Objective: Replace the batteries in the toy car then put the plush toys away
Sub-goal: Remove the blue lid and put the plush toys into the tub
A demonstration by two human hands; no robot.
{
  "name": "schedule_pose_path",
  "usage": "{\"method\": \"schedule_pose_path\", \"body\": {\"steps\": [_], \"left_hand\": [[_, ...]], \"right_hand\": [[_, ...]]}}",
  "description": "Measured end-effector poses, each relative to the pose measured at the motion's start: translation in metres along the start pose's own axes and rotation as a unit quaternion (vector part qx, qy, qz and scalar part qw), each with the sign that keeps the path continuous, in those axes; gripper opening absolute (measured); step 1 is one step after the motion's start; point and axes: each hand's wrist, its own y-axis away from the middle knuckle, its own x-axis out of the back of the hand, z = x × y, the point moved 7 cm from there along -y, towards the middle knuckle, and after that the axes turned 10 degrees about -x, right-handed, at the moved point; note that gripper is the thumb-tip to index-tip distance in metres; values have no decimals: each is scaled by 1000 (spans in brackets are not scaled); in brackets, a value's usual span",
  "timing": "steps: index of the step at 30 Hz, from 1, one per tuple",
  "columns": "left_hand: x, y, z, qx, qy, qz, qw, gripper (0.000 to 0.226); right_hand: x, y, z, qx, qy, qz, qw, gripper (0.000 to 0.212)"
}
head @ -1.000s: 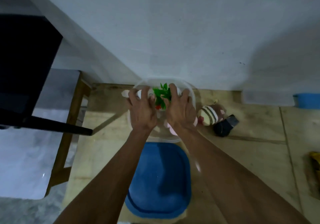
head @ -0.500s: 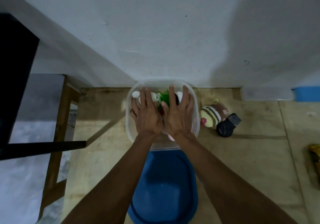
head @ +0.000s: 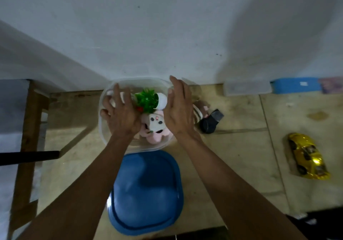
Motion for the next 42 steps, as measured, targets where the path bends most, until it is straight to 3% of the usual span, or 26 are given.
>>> {"method": "schedule_pose_path", "body": {"steps": [3,5,7,10,14,19,23,30,33,37,42], "left_hand": [[24,18,23,16,58,168,984,45],[31,28,52,-10,81,229,970,40],[30,37,94,-92,94,256,958,39],[5,48,158,-206,139,227,942,38],[-46,38,198,-213,161,130,955,43],[-95,29,186,-129,133,39,982,64],[-107,29,177,-81,117,40,989,71],[-108,37,189,-59,160,59,984,70],[-105,42,192,-38,192,63,979,60],[-73,58,206,-53,224,126,965,51],[-8,79,175,-13,254,205,945,48]], "right_hand": [[45,-6,52,-68,37,63,995,39],[67,-6,92,-104,67,93,988,38],[76,-1,124,-100,88,77,988,41],[69,6,159,-96,100,-31,990,50],[59,4,186,-52,133,-105,984,59],[71,12,212,45,226,-71,971,57],[93,14,225,74,316,13,946,54],[95,13,229,165,314,-12,935,64],[100,7,231,90,308,-39,946,62],[129,-3,218,-30,258,-13,965,70],[121,-13,147,-72,136,-3,988,70]]}}
